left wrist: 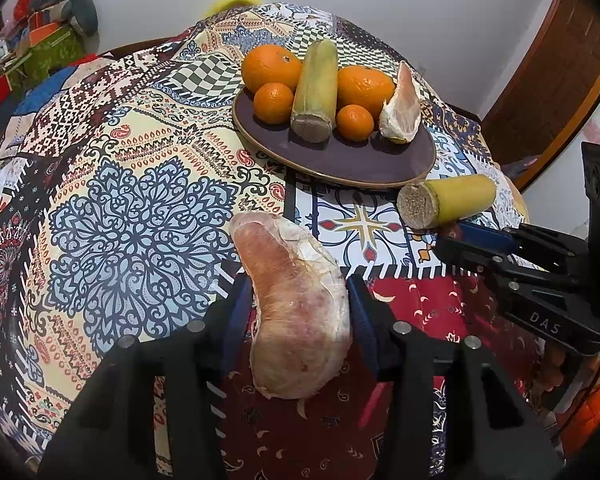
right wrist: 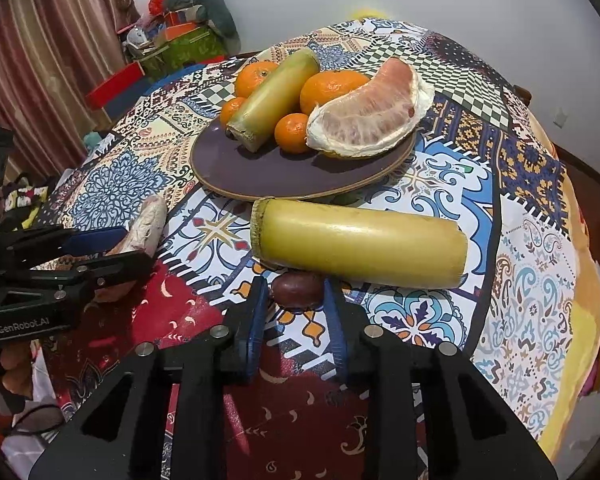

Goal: Organize fruits
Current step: 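Grasp the pomelo segment with the left tool while the right tool grasps the brown date, then carry the pomelo segment and date over the plate with both tools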

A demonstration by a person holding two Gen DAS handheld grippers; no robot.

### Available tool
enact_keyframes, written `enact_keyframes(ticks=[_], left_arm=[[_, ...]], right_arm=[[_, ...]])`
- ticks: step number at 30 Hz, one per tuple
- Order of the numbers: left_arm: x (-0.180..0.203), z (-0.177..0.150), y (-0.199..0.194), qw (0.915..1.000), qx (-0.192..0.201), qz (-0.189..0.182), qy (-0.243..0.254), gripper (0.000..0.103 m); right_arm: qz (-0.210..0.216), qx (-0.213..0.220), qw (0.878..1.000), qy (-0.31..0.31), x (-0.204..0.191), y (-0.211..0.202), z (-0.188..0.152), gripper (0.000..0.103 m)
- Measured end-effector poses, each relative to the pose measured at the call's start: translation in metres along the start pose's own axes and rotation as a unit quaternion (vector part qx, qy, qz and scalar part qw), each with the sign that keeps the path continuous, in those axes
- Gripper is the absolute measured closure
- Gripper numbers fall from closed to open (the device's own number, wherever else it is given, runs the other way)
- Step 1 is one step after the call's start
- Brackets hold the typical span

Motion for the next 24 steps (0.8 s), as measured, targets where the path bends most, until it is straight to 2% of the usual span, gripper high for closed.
enact_keyframes(ticks=[10, 24], left_arm=[[0.002, -0.005, -0.009, 0.9999, 0.009, 0.007, 0.001, 0.059], [-0.007, 0.012, -0.054, 0.9970, 0.074, 0.021, -0.009, 0.059]], right_arm=[[0.007, 0.011, 1.000, -0.002, -0.004, -0.012, -0.003, 0.078], [0.001, 0.051, 0.999, -0.006, -0.005, -0.040, 0.009, 0.078]])
Point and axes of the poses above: each gripper's, at about its wrist camera, not at the fingertips, and y roughly the way its jaws point, x to its right, z to its top, the point moved 2 cm from there along y, roughly the way its jaws point, and after that the axes turned 14 degrees about -x, right-handed, at the moved point
